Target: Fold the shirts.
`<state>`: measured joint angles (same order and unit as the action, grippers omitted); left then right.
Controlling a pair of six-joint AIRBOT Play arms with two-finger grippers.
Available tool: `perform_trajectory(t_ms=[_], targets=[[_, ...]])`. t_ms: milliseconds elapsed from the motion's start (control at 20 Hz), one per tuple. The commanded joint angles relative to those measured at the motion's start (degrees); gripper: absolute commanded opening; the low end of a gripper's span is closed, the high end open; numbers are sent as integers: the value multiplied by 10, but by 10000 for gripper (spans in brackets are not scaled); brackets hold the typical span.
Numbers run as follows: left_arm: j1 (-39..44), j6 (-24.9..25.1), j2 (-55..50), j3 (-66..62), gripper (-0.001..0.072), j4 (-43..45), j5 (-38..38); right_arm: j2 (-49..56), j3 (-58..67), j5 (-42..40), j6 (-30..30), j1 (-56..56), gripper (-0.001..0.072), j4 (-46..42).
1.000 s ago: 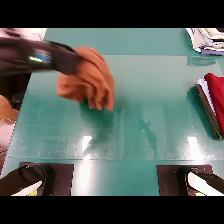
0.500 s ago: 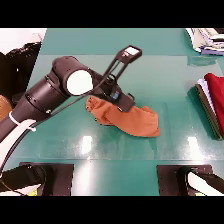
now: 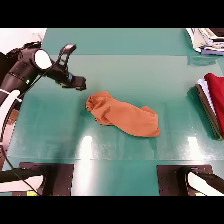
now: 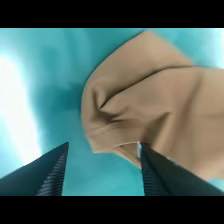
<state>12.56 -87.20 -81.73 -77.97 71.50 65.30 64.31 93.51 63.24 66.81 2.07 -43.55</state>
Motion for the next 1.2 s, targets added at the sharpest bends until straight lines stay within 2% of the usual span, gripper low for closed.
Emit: perform_trajectory(t_ms=[0, 300, 500, 550, 600, 650, 800, 900, 1000, 1050, 1100, 1150], targets=[[-85, 73, -54, 69, 523, -157, -17, 0, 0, 19, 0, 0, 17, 0], [-66, 131, -130, 71, 522, -230, -26, 0, 0, 29, 0, 0, 18, 0], [-42, 136, -136, 71, 504, -238, -60, 1, 0, 35, 0, 0, 18, 0], [-42, 136, -136, 69, 301, -239, -61, 1, 0, 45, 0, 0, 17, -3], [-43, 136, -135, 63, 51, -238, -61, 1, 0, 58, 9, 0, 18, -29], [-45, 136, -134, 52, 28, -238, -52, 2, 0, 76, 33, 2, 17, -69], [-59, 137, -123, -16, 27, -221, -7, 6, -35, 170, 91, 5, 18, -190], [-64, 137, -98, -54, 27, -193, -5, 6, -108, 217, 93, 3, 18, -212], [-70, 137, -71, -77, 27, -162, -7, 6, -206, 219, 93, 5, 19, -209], [-70, 137, -63, -84, 28, -151, -7, 6, -258, 203, 93, 9, 49, -204], [-70, 137, -56, -85, 28, -146, -7, 7, -314, 171, 93, 14, 269, -197], [-70, 137, -54, -85, 28, -144, -5, 9, -363, 133, 93, 17, 404, -173]])
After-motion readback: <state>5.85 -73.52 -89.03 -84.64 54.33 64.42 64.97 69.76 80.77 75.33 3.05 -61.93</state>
